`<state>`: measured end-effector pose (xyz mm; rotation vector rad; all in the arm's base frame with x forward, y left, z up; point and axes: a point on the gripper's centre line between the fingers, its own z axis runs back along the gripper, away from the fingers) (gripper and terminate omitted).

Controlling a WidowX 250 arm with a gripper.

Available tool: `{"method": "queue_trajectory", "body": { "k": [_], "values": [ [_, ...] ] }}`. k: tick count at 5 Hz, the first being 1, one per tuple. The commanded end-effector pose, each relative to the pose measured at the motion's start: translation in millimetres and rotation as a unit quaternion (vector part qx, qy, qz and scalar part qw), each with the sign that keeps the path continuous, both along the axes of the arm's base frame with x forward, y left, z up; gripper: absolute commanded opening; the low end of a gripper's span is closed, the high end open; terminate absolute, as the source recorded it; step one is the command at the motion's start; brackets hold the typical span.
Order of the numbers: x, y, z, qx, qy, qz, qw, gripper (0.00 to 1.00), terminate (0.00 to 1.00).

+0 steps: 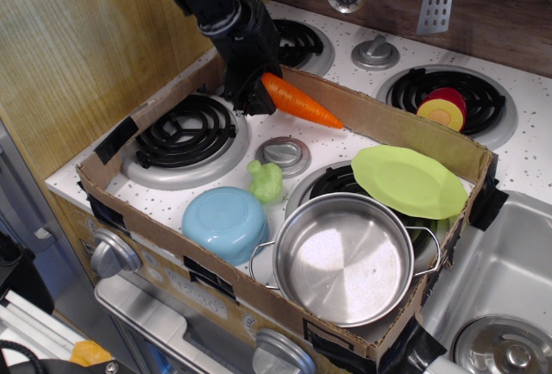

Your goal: Take carrot off plate

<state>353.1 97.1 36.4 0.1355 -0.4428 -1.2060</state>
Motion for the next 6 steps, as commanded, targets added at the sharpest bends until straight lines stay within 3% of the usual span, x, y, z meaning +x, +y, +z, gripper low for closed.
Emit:
{"method": "queue_trajectory", "body": {
  "k": [1, 2, 3, 4, 5, 6],
  "values": [
    [16.5, -9.6, 26.2, 0.014, -0.02, 0.014, 0.9996, 1.0, 0.0],
    [15.1, -15.5, 37.5, 0.015, 0.0, 0.028, 0.9995, 1.0, 0.0],
    [10.2, -25.9, 51.1, 0.043, -0.014, 0.035, 0.9984, 1.0, 0.0],
    [6.4, -37.4, 65.7, 0.042, 0.002, 0.065, 0.997, 1.0, 0.0],
    [4.2, -51.7, 79.6, 0.021, 0.039, 0.129, 0.9907, 1.0, 0.0],
    [-2.4, -77.2, 96.0, -0.021, 0.077, 0.25, 0.9649, 1.0, 0.0]
  ]
}}
